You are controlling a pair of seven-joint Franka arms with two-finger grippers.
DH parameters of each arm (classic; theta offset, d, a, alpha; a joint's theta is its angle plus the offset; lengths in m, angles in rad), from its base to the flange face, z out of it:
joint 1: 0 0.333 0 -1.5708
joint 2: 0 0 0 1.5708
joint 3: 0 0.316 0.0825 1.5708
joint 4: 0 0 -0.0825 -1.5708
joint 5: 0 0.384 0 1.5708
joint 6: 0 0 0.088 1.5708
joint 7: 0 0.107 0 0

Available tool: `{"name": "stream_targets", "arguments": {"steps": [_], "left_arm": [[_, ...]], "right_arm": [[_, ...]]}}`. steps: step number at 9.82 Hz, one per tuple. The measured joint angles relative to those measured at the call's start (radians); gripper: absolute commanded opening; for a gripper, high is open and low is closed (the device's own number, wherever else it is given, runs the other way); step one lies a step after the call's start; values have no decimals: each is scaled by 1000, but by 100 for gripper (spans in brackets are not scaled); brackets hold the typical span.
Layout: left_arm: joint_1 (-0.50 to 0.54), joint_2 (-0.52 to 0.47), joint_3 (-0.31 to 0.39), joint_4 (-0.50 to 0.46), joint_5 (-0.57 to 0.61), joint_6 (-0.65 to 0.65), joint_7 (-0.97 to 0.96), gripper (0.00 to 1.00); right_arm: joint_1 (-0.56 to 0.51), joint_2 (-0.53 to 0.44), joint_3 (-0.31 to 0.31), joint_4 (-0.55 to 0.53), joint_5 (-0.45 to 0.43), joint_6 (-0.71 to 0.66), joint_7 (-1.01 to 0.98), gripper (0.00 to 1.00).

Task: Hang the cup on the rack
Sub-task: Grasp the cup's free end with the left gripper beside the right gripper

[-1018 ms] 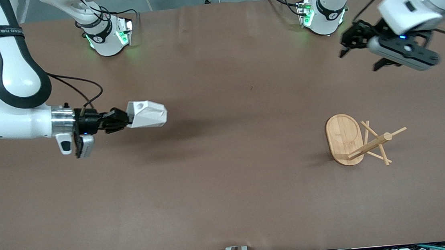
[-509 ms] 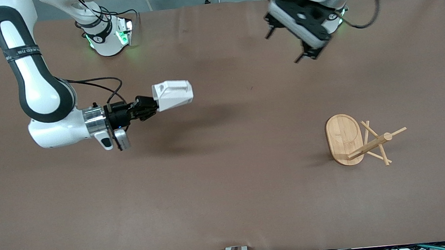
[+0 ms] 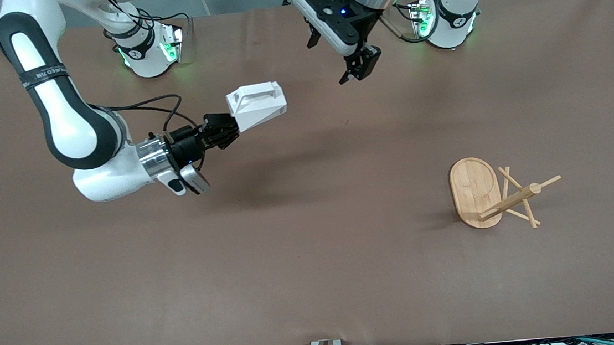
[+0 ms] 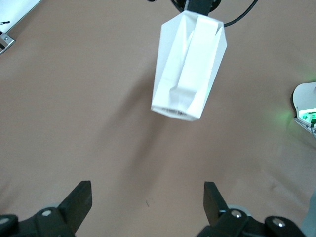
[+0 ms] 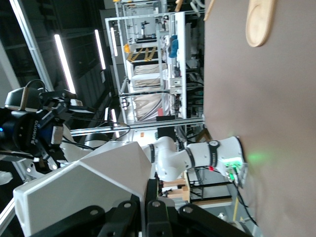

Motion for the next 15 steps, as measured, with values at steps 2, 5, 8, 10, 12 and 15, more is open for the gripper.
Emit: {"name": "stream_targets", "arguments": {"steps": [2, 5, 8, 10, 12, 15], "left_arm": [[-48, 21, -10, 4, 66, 8, -17, 100], [-154, 95, -12, 67, 184, 21, -155, 100], [-166, 118, -12, 87, 213, 18, -175, 100], [-166, 123, -12, 88, 240, 20, -143, 100], [-161, 129, -10, 91, 250, 20, -75, 100], [-157, 150, -6, 92, 251, 21, -13, 100]], "right_arm": [[18, 1, 18, 0, 47, 10, 0, 0], [20, 2, 57, 1, 73, 58, 0, 0], [21, 8, 74, 1, 76, 92, 0, 0], [21, 10, 78, 1, 76, 90, 0, 1], [25, 12, 87, 1, 76, 89, 0, 1], [33, 15, 103, 1, 76, 89, 0, 0]]}}
